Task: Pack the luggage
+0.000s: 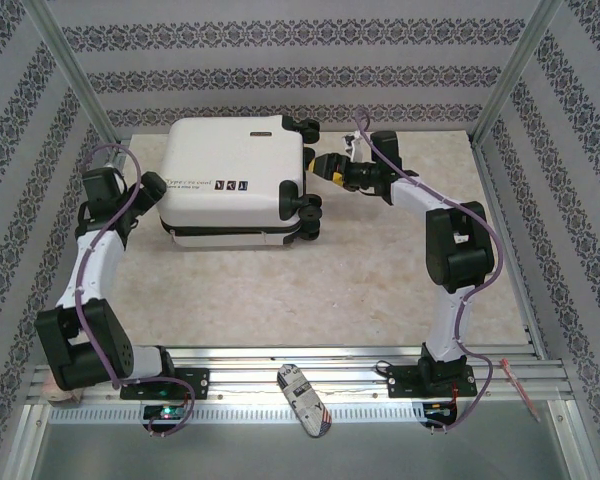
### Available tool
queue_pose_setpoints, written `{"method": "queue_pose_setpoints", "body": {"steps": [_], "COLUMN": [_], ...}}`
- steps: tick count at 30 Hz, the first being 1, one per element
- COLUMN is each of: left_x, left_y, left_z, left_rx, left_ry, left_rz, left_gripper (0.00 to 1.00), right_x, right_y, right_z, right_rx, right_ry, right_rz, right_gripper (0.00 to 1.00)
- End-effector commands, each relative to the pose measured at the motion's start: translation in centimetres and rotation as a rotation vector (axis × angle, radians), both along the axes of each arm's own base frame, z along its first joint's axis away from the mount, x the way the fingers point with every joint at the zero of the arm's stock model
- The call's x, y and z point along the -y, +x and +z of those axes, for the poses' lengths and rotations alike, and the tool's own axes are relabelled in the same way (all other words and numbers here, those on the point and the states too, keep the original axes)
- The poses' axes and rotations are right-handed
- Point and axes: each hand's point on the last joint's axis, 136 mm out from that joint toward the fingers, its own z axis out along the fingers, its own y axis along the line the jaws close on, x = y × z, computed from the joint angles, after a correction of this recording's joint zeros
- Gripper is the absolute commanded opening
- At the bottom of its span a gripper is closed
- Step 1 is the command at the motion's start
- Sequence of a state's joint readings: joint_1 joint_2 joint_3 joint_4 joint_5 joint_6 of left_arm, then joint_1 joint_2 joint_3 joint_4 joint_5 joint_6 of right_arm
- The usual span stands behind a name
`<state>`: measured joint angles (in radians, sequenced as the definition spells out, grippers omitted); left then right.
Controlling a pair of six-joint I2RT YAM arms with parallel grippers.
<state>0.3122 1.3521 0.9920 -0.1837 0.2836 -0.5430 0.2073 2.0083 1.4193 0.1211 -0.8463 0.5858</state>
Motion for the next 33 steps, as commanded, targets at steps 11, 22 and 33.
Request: {"method": "queue_pose_setpoints", "body": {"steps": [11,22,33], "left_x": [-4.3,-2.3,5.3], "left_y": [1.2,1.0,-1.4], "left_z": [-6.7,-10.4,-10.9], "left_rx": [-0.161,-0.208,-0.195], "left_ry": [-0.004,-0.077,-0.121], "left_rz": [0.125,0.075,-0.043], "left_gripper": [0.87,0.81,0.80], "right_x": [-0.9,-1.1,-0.1], "right_y": [-0.3,-0.9,0.0], "right_z": [-1.5,-1.7,-0.6], "right_rx": [-0.034,-0.039,-0.026], "right_ry": [0.156,0.184,0.163], "right_rz": [-0.021,-0.012,-0.007], "right_gripper": [0.94,0.94,0.94]}}
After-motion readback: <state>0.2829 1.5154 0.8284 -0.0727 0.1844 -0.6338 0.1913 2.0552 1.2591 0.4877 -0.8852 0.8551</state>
